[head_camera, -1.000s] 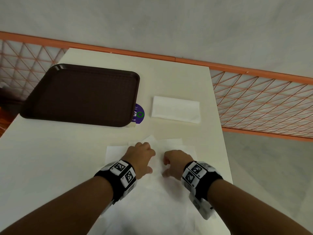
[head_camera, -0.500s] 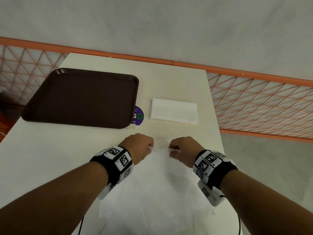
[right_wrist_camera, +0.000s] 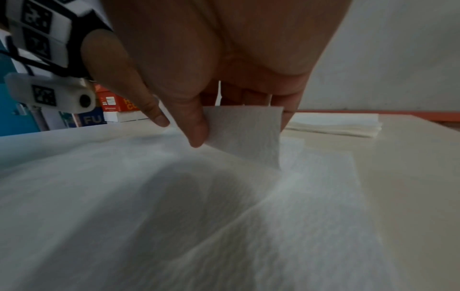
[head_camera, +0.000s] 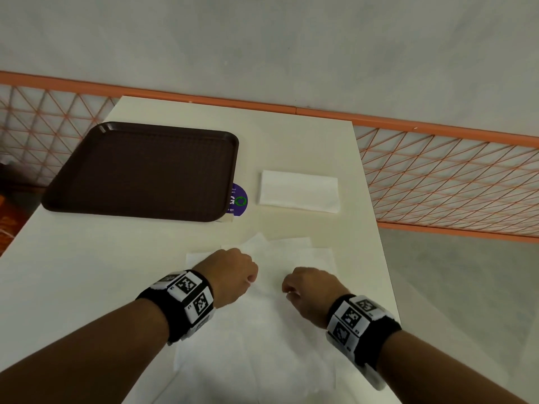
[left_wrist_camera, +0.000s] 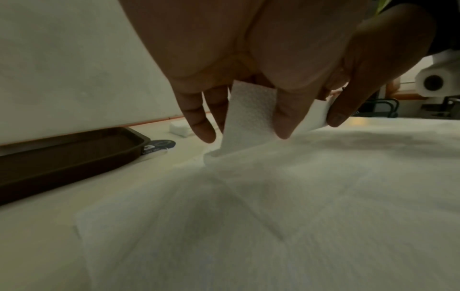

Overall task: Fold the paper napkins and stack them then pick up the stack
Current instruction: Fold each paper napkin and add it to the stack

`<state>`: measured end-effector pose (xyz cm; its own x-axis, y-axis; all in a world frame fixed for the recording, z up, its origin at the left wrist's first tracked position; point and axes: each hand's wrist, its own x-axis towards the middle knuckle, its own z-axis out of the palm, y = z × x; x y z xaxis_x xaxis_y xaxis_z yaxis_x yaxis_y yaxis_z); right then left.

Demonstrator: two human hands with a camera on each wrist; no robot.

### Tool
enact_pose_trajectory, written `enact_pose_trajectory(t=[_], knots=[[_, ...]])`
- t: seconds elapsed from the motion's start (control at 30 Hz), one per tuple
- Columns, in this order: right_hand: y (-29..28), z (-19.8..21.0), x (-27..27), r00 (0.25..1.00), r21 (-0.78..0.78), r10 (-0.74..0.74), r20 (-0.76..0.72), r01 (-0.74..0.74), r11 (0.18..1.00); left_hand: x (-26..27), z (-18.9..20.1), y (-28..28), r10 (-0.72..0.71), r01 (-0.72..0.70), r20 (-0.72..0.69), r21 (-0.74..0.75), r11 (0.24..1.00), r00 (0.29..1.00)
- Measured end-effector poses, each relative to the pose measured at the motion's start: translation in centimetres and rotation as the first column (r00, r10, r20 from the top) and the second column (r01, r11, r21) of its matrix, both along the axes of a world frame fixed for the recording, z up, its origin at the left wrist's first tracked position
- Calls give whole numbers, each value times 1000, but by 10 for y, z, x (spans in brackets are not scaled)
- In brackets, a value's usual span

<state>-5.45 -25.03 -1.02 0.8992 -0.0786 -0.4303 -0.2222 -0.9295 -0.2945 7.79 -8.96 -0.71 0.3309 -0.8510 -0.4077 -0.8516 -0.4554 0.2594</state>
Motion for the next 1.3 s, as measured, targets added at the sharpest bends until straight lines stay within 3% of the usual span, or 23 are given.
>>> enact_pose_trajectory(t=[0.1, 0.23, 0.37, 0.47, 0.67, 0.87, 1.13, 1.3], knots=[[10, -12, -10, 998, 9, 51, -31, -51, 999, -6, -12, 11, -43, 46, -28, 110, 993, 999], [7, -10, -13, 987, 86, 46, -157, -33, 996, -9, -7, 11, 70, -54, -132, 125, 991, 989], [-7, -6, -10, 998, 71, -47, -42, 50, 996, -9, -7, -5, 92, -94, -24, -62, 994, 995], [-13, -12, -7, 989, -23, -138, 54, 140, 990, -10, -16, -16, 84, -84, 27, -25, 996, 996], [-3, -28, 0, 988, -129, -156, 8, 156, 979, -22, -32, -33, 52, -57, 116, 41, 998, 992], [-9, -26, 13, 980, -41, -179, -85, 176, 984, -21, -20, -46, 162, -165, 33, 90, 982, 986], [-21, -23, 19, 952, 92, -260, -163, 277, 957, -20, -9, -55, 155, -151, -13, 162, 975, 988], [-20, -22, 19, 960, 202, -244, -140, 269, 942, -15, -11, -51, 223, -196, -178, 156, 968, 958]])
